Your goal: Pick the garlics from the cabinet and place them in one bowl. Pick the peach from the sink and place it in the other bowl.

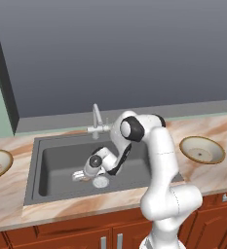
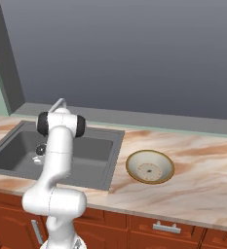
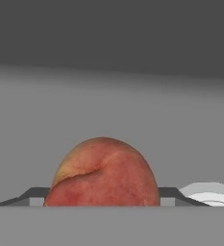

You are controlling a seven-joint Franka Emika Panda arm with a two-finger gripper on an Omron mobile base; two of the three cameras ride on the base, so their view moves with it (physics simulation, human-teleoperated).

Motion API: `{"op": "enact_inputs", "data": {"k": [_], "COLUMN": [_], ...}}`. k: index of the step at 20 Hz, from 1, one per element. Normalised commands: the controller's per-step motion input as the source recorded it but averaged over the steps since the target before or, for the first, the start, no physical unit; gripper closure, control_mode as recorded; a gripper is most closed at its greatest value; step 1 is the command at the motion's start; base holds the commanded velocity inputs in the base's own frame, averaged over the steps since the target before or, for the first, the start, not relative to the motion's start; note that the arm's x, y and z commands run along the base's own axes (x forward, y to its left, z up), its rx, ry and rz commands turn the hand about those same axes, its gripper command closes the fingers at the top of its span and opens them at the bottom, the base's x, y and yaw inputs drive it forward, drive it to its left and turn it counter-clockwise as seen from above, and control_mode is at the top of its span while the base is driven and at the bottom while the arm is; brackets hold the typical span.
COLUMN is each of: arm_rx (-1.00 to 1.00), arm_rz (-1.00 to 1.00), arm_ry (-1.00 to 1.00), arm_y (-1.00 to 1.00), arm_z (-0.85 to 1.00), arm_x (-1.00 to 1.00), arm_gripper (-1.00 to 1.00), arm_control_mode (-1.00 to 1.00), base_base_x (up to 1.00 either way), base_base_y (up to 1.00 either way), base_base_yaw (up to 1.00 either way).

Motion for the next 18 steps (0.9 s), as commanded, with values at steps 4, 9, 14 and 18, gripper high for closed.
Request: {"op": "enact_inputs", "data": {"k": [4,9,14,18], "arm_rx": [0.04,0.03,0.00,0.00], "arm_rz": [0.00,-0.01,-0.08,-0.08], "arm_ry": [0.00,0.00,-0.01,0.00], "arm_y": [-0.36,-0.28,-0.43,-0.45], "arm_z": [0.34,0.36,0.17,0.31], "arm_x": [-0.42,-0.33,-0.08,-0.09], "arm_gripper": [1.00,1.00,1.00,1.00], "arm_control_mode": [-1.00,-1.00,-1.00,-1.00], "base_base_x": [0.00,0.00,0.00,0.00], "base_base_y": [0.00,0.00,0.00,0.00], "base_base_yaw": [0.00,0.00,0.00,0.00]}}
